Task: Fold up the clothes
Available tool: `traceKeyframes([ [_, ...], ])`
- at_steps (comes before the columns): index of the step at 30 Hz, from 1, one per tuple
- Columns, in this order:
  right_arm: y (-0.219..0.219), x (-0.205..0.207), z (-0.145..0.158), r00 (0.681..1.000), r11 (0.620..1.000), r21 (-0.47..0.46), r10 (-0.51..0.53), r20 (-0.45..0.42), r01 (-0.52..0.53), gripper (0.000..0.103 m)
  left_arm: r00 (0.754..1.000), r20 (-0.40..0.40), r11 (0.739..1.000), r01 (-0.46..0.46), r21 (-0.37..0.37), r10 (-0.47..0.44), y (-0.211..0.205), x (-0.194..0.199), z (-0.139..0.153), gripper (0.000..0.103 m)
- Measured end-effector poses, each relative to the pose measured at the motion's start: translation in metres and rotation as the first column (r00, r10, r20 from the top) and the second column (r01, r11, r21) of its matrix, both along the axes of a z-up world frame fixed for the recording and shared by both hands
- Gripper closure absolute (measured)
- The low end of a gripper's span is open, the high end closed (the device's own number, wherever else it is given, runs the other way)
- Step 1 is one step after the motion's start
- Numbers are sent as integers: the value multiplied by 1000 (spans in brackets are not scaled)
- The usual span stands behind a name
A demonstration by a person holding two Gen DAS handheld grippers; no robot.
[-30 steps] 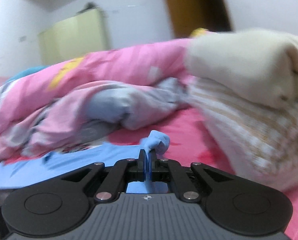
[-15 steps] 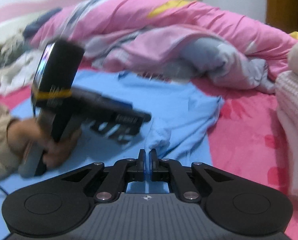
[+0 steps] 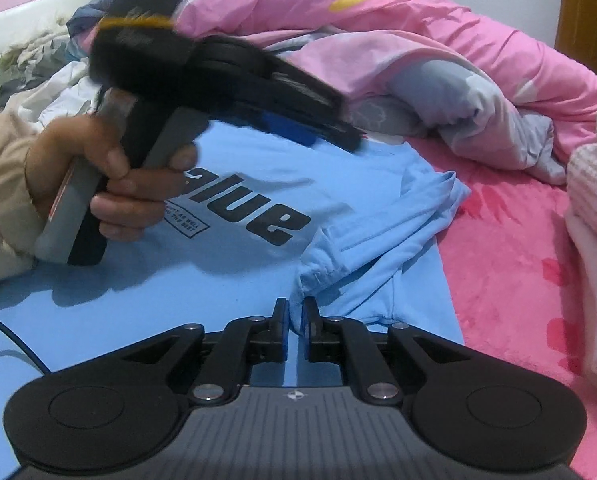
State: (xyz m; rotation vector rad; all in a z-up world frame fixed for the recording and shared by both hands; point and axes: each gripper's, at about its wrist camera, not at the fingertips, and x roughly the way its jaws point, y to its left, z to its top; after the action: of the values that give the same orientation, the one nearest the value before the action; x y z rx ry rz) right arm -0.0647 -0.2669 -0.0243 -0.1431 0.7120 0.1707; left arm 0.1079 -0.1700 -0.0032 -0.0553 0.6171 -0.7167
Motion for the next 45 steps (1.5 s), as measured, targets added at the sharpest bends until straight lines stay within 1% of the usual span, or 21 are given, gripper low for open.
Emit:
traceKeyframes([
  [2, 0, 0, -1, 1000, 1000, -3, 1, 4, -1, 96, 998, -6, 994, 60, 87, -59, -28, 3, -1, 58],
  [5, 3, -2, -1, 1000, 1000, -21, 6, 11, -6, 95, 995, -11, 986, 104, 129, -103, -60, 8, -3, 58],
  [7, 3, -2, -2, 1000, 1000, -26, 10, 15, -10, 95, 994, -22, 983, 113, 146, -111, -76, 14, -5, 58],
  [12, 1, -2, -3, 1000, 1000, -16, 14, 19, -14, 95, 994, -43, 985, 101, 141, -96, -90, 27, -4, 58],
  [16, 2, -1, -4, 1000, 1000, -17, 16, 22, -15, 95, 997, -26, 983, 82, 163, -79, -97, 29, -1, 59],
  [18, 1, -2, -5, 1000, 1000, -15, 15, 23, -15, 95, 998, -18, 982, 62, 179, -60, -99, 29, -1, 69],
  [19, 1, -2, -5, 1000, 1000, -14, 15, 25, -15, 95, 999, -20, 983, 52, 175, -49, -97, 29, 0, 70],
  [21, 0, -2, -5, 1000, 1000, -12, 15, 27, -15, 95, 999, -32, 987, 37, 155, -32, -90, 31, 2, 86],
  [24, 0, -3, -4, 999, 1000, -11, 16, 33, -16, 95, 999, -39, 990, 12, 140, -7, -76, 33, 5, 98],
  [27, -1, -3, -3, 999, 1000, -12, 16, 38, -16, 95, 998, -59, 993, -20, 120, 28, -56, 38, 7, 100],
  [33, 0, -5, -1, 999, 1000, -17, 19, 49, -19, 95, 982, -138, 992, -123, 26, 126, -4, 55, 10, 102],
  [34, 1, -5, 0, 998, 1000, -19, 21, 51, -21, 95, 980, -153, 992, -124, 7, 124, 2, 56, 11, 102],
  [36, 3, -4, -1, 999, 999, -28, 24, 47, -22, 95, 981, -180, 996, -81, -31, 74, 5, 58, 12, 101],
  [38, 5, -2, -3, 999, 999, -39, 25, 39, -23, 95, 983, -184, 999, -12, -43, 4, -6, 53, 15, 98],
  [40, 5, -1, -3, 999, 999, -41, 24, 37, -23, 95, 987, -147, 998, 68, -6, -68, -27, 40, 18, 96],
  [41, 5, -1, -3, 999, 999, -40, 24, 37, -23, 95, 986, -129, 994, 107, 14, -105, -38, 33, 19, 94],
  [42, 5, -2, -3, 999, 999, -39, 24, 37, -23, 95, 986, -102, 989, 137, 49, -132, -50, 25, 19, 91],
  [45, 5, -2, -4, 999, 999, -37, 25, 37, -24, 95, 984, -9, 970, 178, 165, -179, -81, 6, 15, 88],
])
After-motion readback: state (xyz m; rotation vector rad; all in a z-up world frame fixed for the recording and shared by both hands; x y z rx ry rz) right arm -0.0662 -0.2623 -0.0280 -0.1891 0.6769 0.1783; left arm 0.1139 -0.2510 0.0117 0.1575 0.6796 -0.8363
